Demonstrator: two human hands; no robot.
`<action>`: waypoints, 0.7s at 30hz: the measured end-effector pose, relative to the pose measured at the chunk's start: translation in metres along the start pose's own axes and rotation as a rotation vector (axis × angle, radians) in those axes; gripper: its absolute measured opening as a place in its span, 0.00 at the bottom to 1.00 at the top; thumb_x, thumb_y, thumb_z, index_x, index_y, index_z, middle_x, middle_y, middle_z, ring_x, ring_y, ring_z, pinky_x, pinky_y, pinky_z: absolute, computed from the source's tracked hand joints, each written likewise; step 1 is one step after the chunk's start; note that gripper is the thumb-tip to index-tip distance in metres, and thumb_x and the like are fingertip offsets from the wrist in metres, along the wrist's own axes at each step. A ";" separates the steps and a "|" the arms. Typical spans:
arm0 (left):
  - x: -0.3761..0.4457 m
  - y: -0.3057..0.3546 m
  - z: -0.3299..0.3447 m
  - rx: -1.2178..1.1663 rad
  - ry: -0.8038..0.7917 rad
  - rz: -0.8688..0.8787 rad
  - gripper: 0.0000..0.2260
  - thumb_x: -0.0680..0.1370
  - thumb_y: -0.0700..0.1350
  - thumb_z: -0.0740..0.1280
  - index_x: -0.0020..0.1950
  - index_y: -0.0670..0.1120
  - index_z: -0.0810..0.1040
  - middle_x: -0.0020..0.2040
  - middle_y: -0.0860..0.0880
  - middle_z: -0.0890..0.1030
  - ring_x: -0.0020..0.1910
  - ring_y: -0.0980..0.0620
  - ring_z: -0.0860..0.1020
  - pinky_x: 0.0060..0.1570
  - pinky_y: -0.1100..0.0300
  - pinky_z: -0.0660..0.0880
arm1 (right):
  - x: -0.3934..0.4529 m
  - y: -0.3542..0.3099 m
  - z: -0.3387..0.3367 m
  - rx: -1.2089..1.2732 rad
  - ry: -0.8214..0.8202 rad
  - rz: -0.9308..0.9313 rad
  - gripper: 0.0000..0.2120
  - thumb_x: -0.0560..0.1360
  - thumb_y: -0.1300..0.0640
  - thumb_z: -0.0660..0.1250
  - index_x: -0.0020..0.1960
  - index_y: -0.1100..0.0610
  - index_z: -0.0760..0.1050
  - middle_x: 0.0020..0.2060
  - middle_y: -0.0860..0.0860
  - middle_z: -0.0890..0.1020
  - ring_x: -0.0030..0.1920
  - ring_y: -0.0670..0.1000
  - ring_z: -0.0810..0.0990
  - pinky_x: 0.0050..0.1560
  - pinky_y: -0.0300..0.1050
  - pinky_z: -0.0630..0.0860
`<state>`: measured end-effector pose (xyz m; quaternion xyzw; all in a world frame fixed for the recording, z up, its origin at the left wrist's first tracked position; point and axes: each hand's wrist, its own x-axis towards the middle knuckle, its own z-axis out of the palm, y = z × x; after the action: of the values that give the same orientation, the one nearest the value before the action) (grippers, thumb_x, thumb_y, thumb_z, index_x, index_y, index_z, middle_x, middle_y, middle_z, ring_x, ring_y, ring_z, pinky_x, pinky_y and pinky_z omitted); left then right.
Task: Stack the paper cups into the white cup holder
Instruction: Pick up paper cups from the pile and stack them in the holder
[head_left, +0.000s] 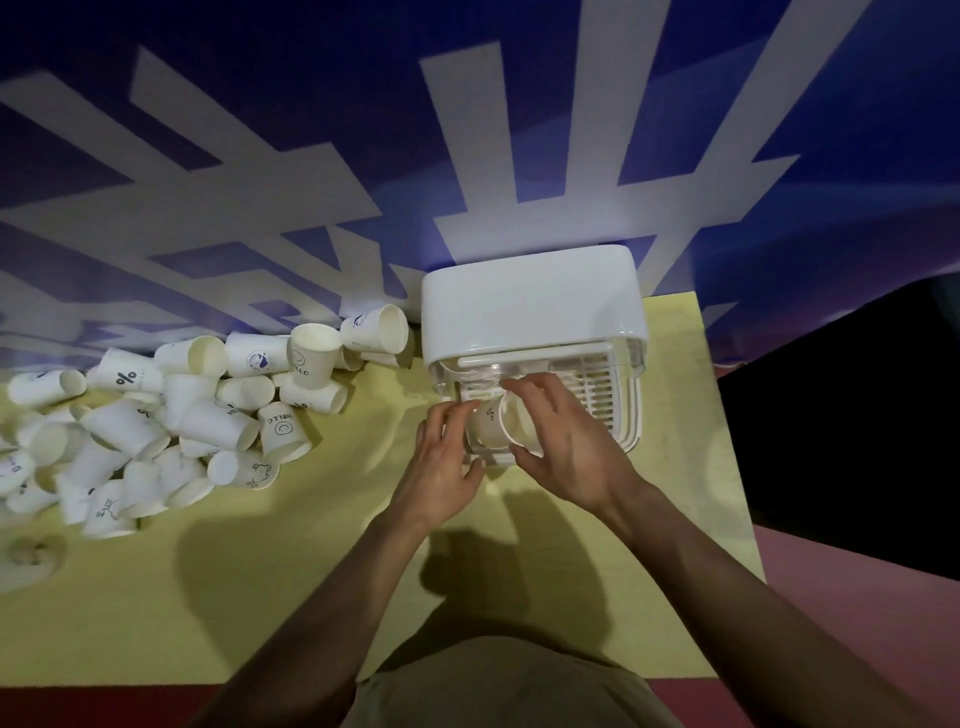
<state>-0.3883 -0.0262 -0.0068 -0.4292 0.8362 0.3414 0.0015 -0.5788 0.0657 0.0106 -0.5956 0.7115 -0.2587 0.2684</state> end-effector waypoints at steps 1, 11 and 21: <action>-0.008 -0.004 -0.003 0.005 0.002 -0.019 0.33 0.76 0.41 0.71 0.77 0.53 0.61 0.72 0.51 0.62 0.72 0.50 0.64 0.70 0.55 0.69 | 0.001 -0.001 0.004 -0.037 -0.019 -0.011 0.36 0.74 0.54 0.73 0.78 0.48 0.61 0.71 0.49 0.67 0.63 0.53 0.76 0.49 0.51 0.81; -0.079 -0.036 -0.001 -0.019 -0.047 -0.149 0.30 0.79 0.44 0.68 0.78 0.55 0.59 0.72 0.53 0.63 0.72 0.53 0.65 0.73 0.53 0.67 | 0.028 -0.001 0.041 -0.352 -0.252 0.098 0.37 0.77 0.47 0.72 0.80 0.50 0.57 0.76 0.54 0.65 0.66 0.59 0.77 0.57 0.54 0.79; -0.117 -0.062 -0.016 -0.131 0.027 -0.168 0.31 0.79 0.43 0.69 0.78 0.57 0.59 0.71 0.55 0.63 0.71 0.51 0.68 0.71 0.49 0.70 | 0.014 -0.011 0.047 -0.394 -0.208 0.163 0.42 0.75 0.39 0.72 0.81 0.52 0.57 0.77 0.58 0.63 0.76 0.63 0.63 0.71 0.62 0.69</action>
<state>-0.2656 0.0239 0.0048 -0.5015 0.7730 0.3884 -0.0091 -0.5406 0.0477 -0.0169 -0.6006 0.7625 -0.0294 0.2389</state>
